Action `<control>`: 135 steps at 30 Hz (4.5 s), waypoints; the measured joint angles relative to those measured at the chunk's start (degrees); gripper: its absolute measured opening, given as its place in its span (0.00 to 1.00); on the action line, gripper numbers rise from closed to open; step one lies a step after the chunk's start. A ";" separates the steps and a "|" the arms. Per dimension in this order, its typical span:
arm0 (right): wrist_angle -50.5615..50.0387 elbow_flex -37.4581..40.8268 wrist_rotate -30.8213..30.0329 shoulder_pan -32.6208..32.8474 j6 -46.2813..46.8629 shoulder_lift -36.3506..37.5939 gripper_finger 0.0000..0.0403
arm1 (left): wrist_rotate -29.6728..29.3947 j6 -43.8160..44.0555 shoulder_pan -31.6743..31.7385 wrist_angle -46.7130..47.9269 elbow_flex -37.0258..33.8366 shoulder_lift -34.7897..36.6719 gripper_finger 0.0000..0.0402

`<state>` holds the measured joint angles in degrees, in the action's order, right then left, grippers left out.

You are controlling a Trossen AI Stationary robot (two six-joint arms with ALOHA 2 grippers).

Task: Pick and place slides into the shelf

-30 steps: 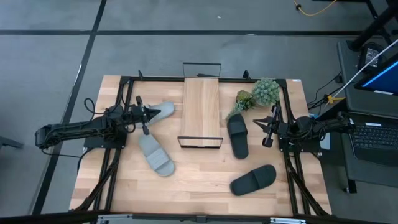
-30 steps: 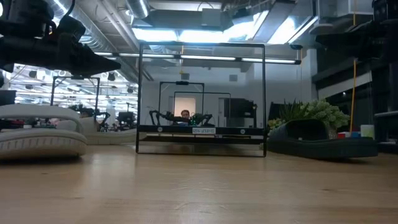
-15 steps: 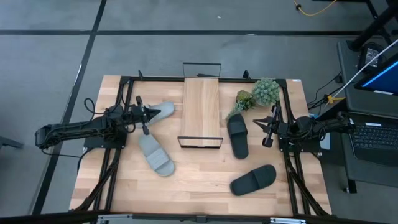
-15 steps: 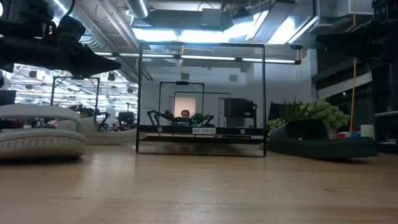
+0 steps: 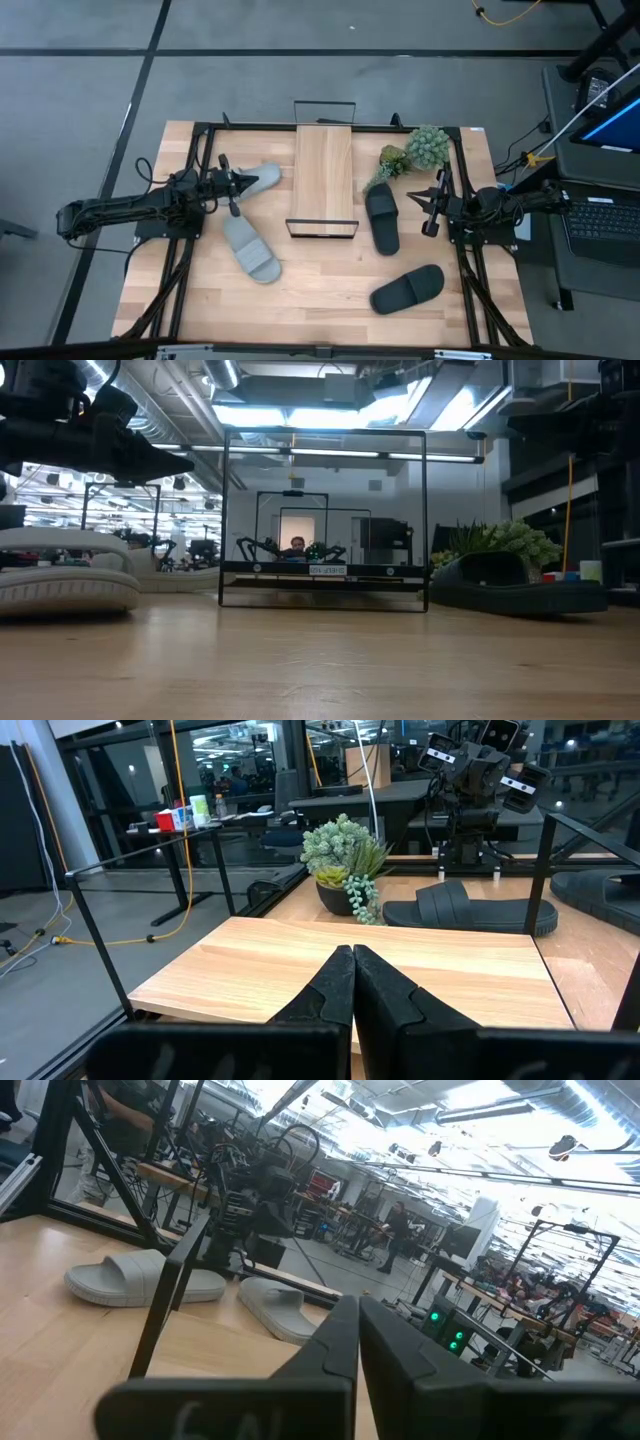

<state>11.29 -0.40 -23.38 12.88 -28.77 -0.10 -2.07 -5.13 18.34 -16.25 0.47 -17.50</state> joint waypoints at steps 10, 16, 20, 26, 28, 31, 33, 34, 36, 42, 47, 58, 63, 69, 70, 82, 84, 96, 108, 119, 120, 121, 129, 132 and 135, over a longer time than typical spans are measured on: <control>0.00 0.02 0.00 0.00 0.02 0.02 0.04 | -0.01 0.00 -0.01 -0.01 -0.01 0.01 0.00; 0.01 0.02 0.00 -0.01 0.02 0.00 0.04 | -0.01 0.00 -0.01 -0.02 -0.01 0.01 0.00; 0.00 0.01 0.00 0.00 0.02 0.00 0.04 | 0.00 0.00 0.00 -0.01 -0.01 -0.01 0.00; 0.00 0.02 0.00 -0.01 0.01 0.02 0.04 | 0.00 0.00 -0.01 -0.01 0.00 0.00 0.00; 0.01 0.01 0.00 0.00 0.00 0.02 0.04 | 0.00 0.00 0.00 0.00 0.00 0.00 0.00; 0.00 0.02 0.00 -0.01 0.02 0.01 0.04 | 0.00 0.00 -0.01 -0.02 0.00 -0.01 0.00; 0.00 0.01 0.00 0.00 0.01 0.00 0.04 | 0.01 0.00 0.00 -0.01 0.00 0.00 0.00; 0.01 0.00 -0.01 -0.02 0.01 0.02 0.04 | 0.01 0.00 -0.01 -0.01 0.00 0.00 0.00; 0.00 0.02 0.00 0.00 0.00 0.02 0.04 | 0.00 0.00 0.01 -0.01 -0.01 0.00 0.00; 0.00 0.02 0.00 -0.01 0.00 0.00 0.04 | 0.00 0.00 -0.01 0.00 -0.01 0.01 0.00; 0.02 0.02 0.00 0.00 0.15 0.00 0.04 | 0.01 0.00 0.01 -0.02 0.00 0.00 0.00; 0.02 0.01 0.09 0.02 7.39 0.02 0.04 | 0.51 8.41 -0.01 -0.04 -0.02 -0.01 0.00; 0.02 0.02 0.09 0.02 12.10 0.02 0.04 | 2.52 15.35 0.01 -0.28 0.00 -0.01 0.00; -0.05 0.01 0.07 0.02 13.35 0.02 0.04 | 16.79 14.04 0.01 0.21 -0.01 -0.10 0.00; -0.16 0.02 0.06 0.02 14.35 0.00 0.04 | 19.42 13.32 -0.02 0.17 0.00 -0.10 0.00; -5.87 0.01 0.00 -0.02 16.83 0.00 0.04 | 17.49 9.03 0.01 -1.89 -0.01 -0.10 0.00; -6.12 0.00 0.00 -0.02 16.71 0.00 0.04 | 17.07 9.01 0.00 -1.90 -0.01 -0.10 0.00; -6.36 0.01 -0.01 -0.02 16.56 -0.02 0.04 | 16.23 8.69 -0.01 -1.86 -0.01 -0.10 0.00; -5.10 0.02 0.00 -0.02 16.71 -0.02 0.04 | 19.59 4.96 -0.01 -1.69 0.00 -0.10 0.00; -6.10 0.00 0.00 -0.02 19.85 -0.04 0.04 | 19.75 4.96 -0.01 0.86 -0.02 -0.08 0.00; -6.10 0.00 0.00 -0.02 19.87 -0.04 0.04 | 19.75 4.96 -0.01 0.89 -0.01 -0.08 0.00; -6.09 0.00 0.00 -0.02 19.86 -0.04 0.04 | 19.74 4.94 -0.01 0.97 0.00 -0.10 0.00; -5.69 -0.46 -2.05 -0.02 19.90 -0.22 0.04 | 19.47 4.96 -0.01 2.80 0.00 -0.10 0.00; -5.60 -2.02 -3.03 -0.02 19.67 -1.15 0.03 | 18.45 4.96 -0.01 3.02 0.63 -0.10 0.00; -7.32 -4.71 -4.39 -0.02 19.74 -2.86 0.01 | 17.77 5.52 0.01 3.49 2.45 -0.07 0.00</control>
<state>3.97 -5.11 -27.77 12.86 -9.03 -2.96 15.70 0.39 18.35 -12.76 2.92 -17.57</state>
